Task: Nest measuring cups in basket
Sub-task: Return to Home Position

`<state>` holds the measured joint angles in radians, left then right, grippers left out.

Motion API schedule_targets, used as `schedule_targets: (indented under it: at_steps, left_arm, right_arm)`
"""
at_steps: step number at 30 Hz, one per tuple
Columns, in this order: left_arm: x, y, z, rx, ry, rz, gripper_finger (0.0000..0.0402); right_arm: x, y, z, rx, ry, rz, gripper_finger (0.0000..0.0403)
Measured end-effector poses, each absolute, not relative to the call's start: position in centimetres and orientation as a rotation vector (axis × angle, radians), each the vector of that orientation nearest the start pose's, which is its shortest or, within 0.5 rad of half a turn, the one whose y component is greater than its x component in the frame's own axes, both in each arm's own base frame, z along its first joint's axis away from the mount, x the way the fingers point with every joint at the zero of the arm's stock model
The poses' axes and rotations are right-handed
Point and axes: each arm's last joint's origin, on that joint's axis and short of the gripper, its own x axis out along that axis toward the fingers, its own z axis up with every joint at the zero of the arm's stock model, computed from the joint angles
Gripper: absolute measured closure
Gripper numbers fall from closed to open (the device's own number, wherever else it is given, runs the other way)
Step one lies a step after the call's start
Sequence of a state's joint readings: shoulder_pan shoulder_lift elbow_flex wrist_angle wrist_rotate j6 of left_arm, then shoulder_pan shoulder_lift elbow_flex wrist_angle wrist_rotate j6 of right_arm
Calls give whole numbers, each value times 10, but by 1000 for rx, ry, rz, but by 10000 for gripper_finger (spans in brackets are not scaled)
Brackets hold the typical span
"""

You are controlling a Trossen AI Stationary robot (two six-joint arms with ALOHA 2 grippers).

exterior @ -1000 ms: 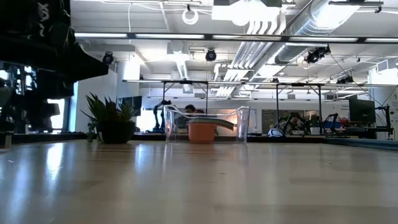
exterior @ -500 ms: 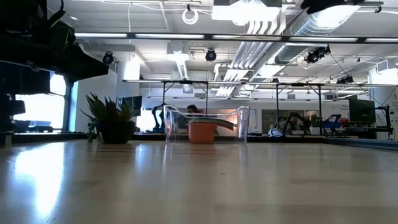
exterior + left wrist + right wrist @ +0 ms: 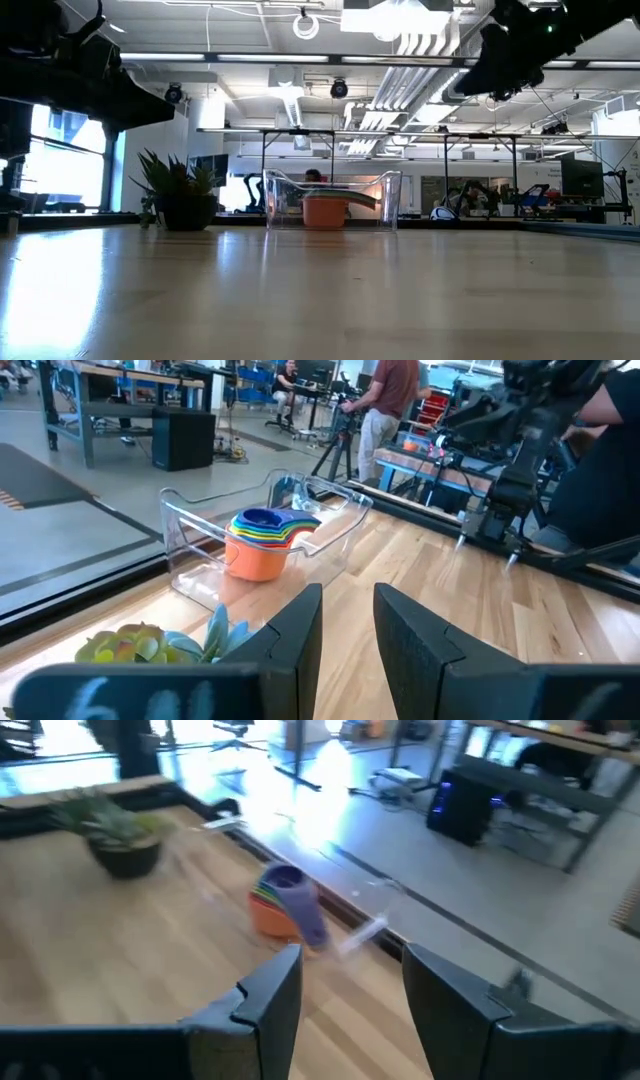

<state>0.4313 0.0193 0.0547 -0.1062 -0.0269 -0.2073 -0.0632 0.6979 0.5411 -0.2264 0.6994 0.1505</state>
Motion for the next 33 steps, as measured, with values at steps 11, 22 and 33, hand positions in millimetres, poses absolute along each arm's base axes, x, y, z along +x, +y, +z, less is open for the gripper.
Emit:
schedule_targets:
  at_steps: [11, 22, 33]
  left_arm:
    - [86, 41, 170, -218, 22, 464, 316]
    - [86, 41, 170, -216, 21, 474, 316]
    - [86, 41, 170, -155, 36, 473, 316]
  right_arm:
    - [112, -35, 197, 139, 283, -820, 238]
    - [95, -32, 159, 191, 215, -821, 238]
    - [94, -32, 160, 199, 191, -823, 238]
